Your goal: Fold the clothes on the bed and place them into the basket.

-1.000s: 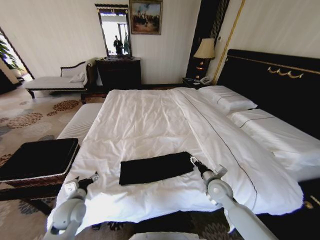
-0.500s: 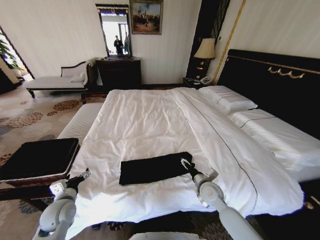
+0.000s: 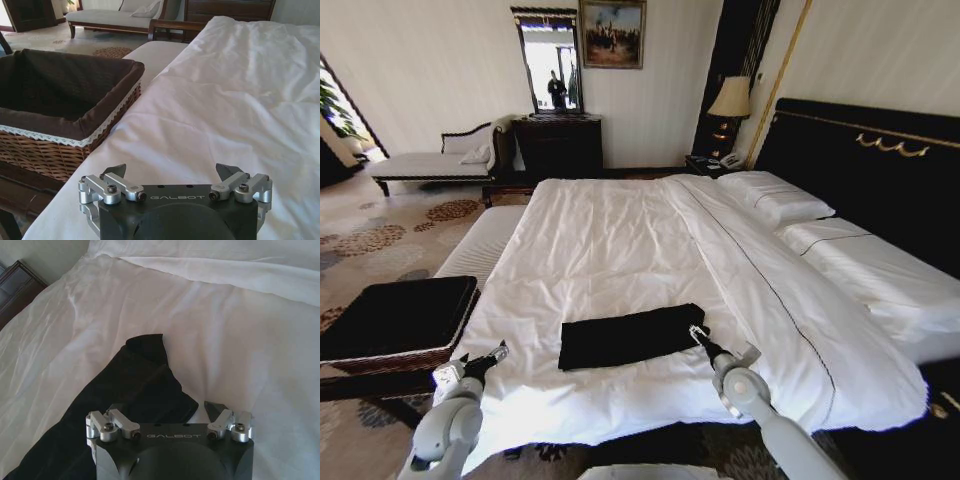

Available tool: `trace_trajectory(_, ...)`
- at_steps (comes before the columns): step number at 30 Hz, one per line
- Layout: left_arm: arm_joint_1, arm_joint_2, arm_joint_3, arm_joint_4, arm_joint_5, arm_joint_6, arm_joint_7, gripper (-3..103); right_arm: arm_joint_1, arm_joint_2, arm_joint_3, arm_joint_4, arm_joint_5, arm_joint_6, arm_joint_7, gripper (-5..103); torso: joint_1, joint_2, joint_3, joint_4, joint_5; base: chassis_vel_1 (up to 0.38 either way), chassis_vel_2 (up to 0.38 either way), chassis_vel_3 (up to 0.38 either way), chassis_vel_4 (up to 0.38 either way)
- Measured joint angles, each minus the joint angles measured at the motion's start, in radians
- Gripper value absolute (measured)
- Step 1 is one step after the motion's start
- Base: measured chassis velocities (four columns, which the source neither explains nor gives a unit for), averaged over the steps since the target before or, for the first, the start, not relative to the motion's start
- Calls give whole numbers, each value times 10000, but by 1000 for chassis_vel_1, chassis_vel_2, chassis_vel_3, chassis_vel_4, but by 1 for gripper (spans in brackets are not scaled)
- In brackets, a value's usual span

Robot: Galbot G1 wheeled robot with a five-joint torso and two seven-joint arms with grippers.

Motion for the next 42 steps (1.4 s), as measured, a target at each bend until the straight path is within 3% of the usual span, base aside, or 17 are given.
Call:
trace_trajectory(4, 74, 85, -64, -80, -28, 23, -35, 100, -64, 151, -20, 48, -60, -57, 32, 82, 0, 0, 0, 0, 1, 0, 0, 0, 0)
trace_trajectory(11, 226, 48, -126, -185, -39, 21, -68, 100, 552, 568, -72, -637, -149, 183, -392, 86, 0, 0, 0, 3, 1, 0, 0, 0, 0)
trace_trajectory(16, 314, 10, -130, -199, -5, 13, -99, 100, 962, 804, -77, -1064, -65, 477, -776, 73, 0, 0, 1, 2, 2, 0, 0, 0, 0)
trace_trajectory(19, 302, -6, -127, -215, 7, 12, -121, 100, 1034, 889, -60, -1150, -74, 575, -910, 56, 0, 0, 0, 1, 2, 0, 0, 0, 0)
trace_trajectory(22, 287, -42, -78, -250, 26, 12, -130, 100, 989, 907, -46, -1163, -147, 649, -1013, 51, 0, 0, 1, 0, 1, 0, 0, 0, 0)
trace_trajectory(33, 268, -156, 52, -351, 161, 21, -159, 100, 732, 923, 236, -1378, -544, 837, -1421, 8, 0, 0, 1, 2, 5, 0, 0, 0, 0)
trace_trajectory(42, 214, -177, -145, -339, -35, 29, -171, 100, 359, 255, 1403, -978, -817, 1426, -2060, 4, 0, 1, 1, -1, 4, 0, 0, 0, 0)
